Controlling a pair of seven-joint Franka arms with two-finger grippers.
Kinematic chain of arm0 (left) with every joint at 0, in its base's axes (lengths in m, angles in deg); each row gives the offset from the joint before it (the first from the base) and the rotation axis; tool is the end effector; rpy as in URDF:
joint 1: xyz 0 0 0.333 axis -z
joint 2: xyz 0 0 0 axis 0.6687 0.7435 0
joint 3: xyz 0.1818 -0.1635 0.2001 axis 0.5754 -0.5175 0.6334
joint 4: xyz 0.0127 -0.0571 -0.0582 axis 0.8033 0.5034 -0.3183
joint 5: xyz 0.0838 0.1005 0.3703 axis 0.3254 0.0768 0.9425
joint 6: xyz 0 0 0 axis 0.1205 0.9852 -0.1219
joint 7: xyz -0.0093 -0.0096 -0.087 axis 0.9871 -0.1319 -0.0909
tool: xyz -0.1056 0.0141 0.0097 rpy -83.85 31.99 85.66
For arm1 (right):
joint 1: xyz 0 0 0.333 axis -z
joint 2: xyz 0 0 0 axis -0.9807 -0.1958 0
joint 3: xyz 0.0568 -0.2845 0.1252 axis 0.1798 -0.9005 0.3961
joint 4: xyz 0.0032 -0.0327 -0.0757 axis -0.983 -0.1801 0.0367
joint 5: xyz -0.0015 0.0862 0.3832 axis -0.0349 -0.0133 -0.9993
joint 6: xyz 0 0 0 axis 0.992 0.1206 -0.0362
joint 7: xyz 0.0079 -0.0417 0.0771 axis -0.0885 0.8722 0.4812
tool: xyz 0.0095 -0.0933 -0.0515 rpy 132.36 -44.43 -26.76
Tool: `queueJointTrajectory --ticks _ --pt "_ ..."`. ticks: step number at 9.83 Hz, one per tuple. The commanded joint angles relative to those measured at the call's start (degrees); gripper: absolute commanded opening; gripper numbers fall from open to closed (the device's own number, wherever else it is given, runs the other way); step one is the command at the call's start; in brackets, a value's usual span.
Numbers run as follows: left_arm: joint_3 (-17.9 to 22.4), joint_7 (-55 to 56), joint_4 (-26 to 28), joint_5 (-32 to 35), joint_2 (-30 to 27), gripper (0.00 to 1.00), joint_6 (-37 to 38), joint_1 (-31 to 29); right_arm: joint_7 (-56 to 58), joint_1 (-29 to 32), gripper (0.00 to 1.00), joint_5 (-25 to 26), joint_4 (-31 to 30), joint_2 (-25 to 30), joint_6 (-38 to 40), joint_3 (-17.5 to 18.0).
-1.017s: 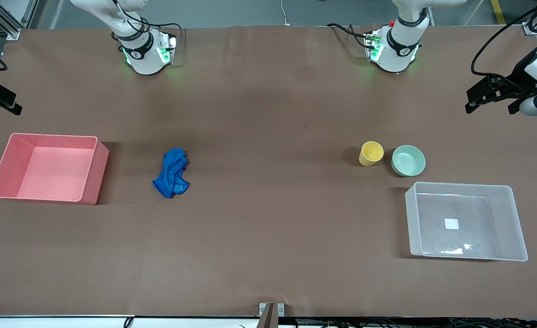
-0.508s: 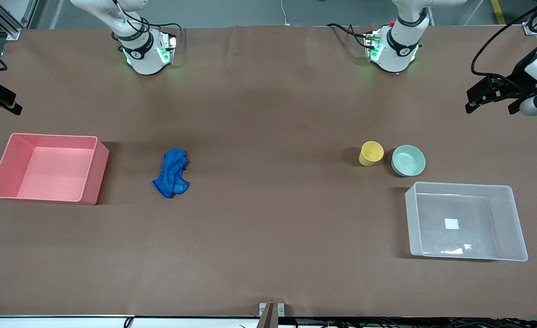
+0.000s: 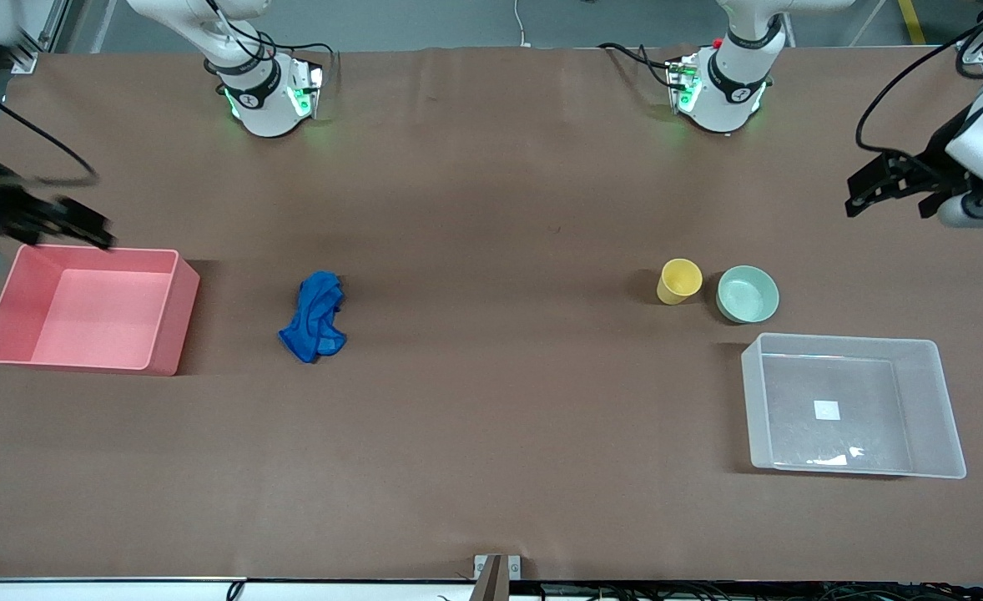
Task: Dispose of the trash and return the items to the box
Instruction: 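Grasp the blue cloth with the right gripper while the left gripper grasps the bowl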
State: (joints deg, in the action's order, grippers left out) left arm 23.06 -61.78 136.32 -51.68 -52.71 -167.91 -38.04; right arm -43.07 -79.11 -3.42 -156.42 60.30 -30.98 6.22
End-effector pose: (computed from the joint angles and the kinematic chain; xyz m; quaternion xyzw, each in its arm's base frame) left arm 0.5414 -0.0506 0.6086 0.9997 -0.0176 -0.0134 0.0061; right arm 0.5860 0.0424 0.5687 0.9987 -0.0358 -0.0355 0.0004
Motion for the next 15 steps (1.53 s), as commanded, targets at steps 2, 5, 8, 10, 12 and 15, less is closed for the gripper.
queueJointTrajectory --ticks 2,5,8,10,12,15 --pt "2.11 -2.49 17.92 1.11 -2.11 0.95 -13.77 0.37 -7.2 -2.4 1.0 0.06 -14.37 -4.95 -17.66 4.59" --pt "4.22 -3.89 32.7 1.11 -1.94 0.99 -30.72 0.29 -7.83 -4.25 1.0 2.24 -27.14 -12.58 -39.39 4.59" --pt "5.01 -4.42 43.54 1.2 2.69 1.0 -47.62 0.02 -7.91 -5.14 1.0 4.98 -29.45 -19.28 -47.7 4.59" --pt "5.01 -4.42 45.57 1.11 9.45 1.0 -56.32 -0.07 -8.0 -5.48 0.88 5.07 -31.37 -20.61 -50.93 4.59" --pt "5.01 -4.42 46.73 1.11 14.91 1.0 -62.68 -0.07 -8.0 -5.49 0.49 5.07 -33.84 -20.35 -52.19 4.68" --pt "5.01 -3.81 46.64 1.11 21.42 0.91 -72.59 -0.42 -8.0 -5.23 0.0 4.98 -32.54 -19.65 -51.31 4.68"
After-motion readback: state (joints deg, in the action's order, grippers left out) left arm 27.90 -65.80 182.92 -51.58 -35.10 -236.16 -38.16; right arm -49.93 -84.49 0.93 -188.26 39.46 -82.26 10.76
